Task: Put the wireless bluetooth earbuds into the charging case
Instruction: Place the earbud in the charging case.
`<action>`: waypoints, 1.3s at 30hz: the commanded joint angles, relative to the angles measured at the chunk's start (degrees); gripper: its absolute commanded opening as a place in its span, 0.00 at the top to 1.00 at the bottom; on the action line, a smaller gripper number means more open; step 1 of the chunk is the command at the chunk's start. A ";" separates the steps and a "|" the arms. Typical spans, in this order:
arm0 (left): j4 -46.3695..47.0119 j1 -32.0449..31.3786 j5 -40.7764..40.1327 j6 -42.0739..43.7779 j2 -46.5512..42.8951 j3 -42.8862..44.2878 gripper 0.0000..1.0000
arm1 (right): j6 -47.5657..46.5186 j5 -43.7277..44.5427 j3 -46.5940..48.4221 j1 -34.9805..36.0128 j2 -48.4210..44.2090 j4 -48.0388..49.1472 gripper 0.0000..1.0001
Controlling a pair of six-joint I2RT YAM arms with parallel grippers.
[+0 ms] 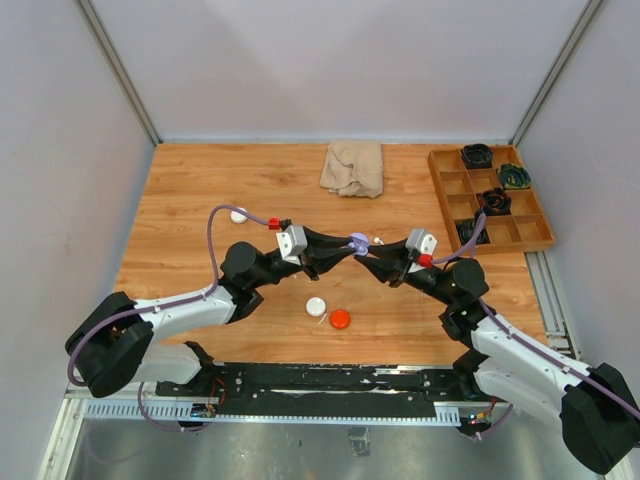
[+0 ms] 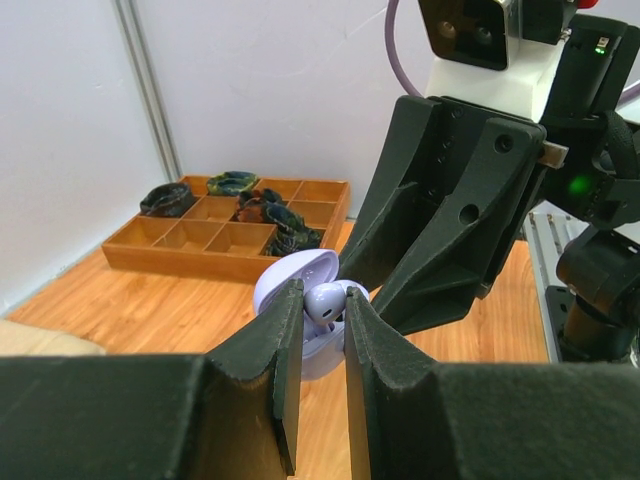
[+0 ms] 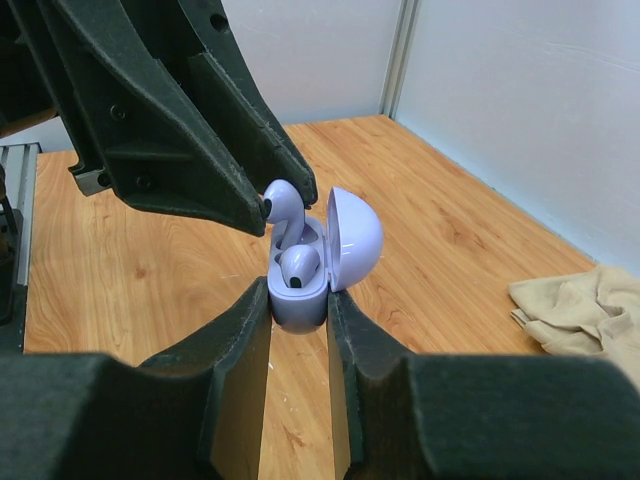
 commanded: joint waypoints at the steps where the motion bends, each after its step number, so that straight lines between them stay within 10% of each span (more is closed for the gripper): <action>1: 1.53 -0.63 0.73 0.95 0.15 -1.25 0.89 | 0.66 -1.01 0.10 -0.67 -1.37 2.41 0.99; 39: -5.32 -0.62 -6.85 -1.97 -5.17 -1.65 0.58 | 0.56 -1.53 0.10 -0.67 -1.24 2.40 0.99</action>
